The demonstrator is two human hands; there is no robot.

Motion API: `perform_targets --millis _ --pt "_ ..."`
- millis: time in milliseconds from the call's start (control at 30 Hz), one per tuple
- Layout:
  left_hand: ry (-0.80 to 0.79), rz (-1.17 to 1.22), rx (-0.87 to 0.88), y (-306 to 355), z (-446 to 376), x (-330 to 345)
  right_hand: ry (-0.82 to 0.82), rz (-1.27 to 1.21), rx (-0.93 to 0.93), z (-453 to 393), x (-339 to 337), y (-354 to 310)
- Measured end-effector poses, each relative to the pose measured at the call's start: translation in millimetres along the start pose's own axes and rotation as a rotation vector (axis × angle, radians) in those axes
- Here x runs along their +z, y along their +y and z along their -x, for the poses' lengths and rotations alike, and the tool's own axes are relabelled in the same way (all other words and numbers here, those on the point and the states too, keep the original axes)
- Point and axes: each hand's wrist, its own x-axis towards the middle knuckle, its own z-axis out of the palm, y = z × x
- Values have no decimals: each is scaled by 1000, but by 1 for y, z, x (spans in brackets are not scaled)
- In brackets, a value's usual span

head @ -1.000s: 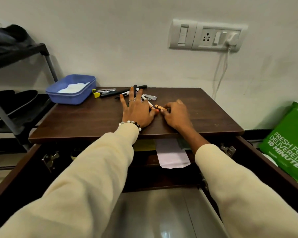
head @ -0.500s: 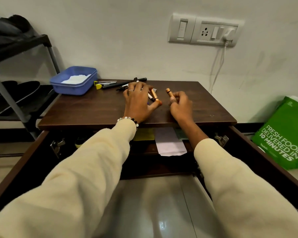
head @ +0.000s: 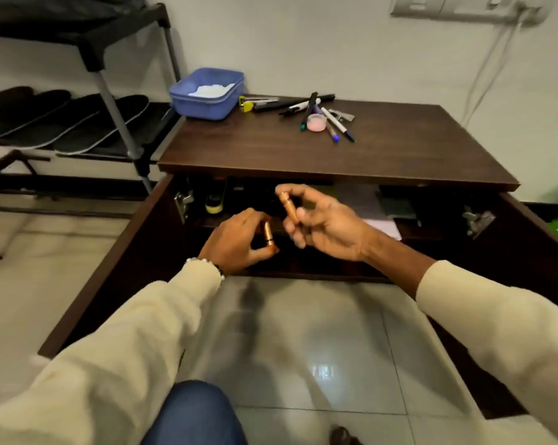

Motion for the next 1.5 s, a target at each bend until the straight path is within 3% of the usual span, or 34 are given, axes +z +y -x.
perform_targets --millis 100,200,333,467,567,633,800,900,1133,1500 --pt "-212 -59 -172 -27 22 13 40 121 224 3 3 47" --pt "-339 -129 -319 -42 35 38 140 230 335 -10 2 92" --pt "-326 -135 -539 -63 39 74 360 269 355 -57 -6 146" --pt "-350 -199 -562 -94 30 105 462 308 340 -105 -22 183" --pt "-352 -223 -593 -116 17 123 525 203 369 -137 -32 191" --pt "-377 -276 -597 -124 7 132 573 362 352 -157 -43 199" --pt "-428 -568 -508 -132 -3 149 429 914 366 -184 -57 213" --pt "-428 -598 -524 -138 -9 154 381 1147 357 -191 -62 224" --pt "-418 -563 -606 -142 -19 156 371 1087 336 -197 -70 226" --pt "-434 -500 -596 -138 -18 148 421 1033 312 -201 -70 236"
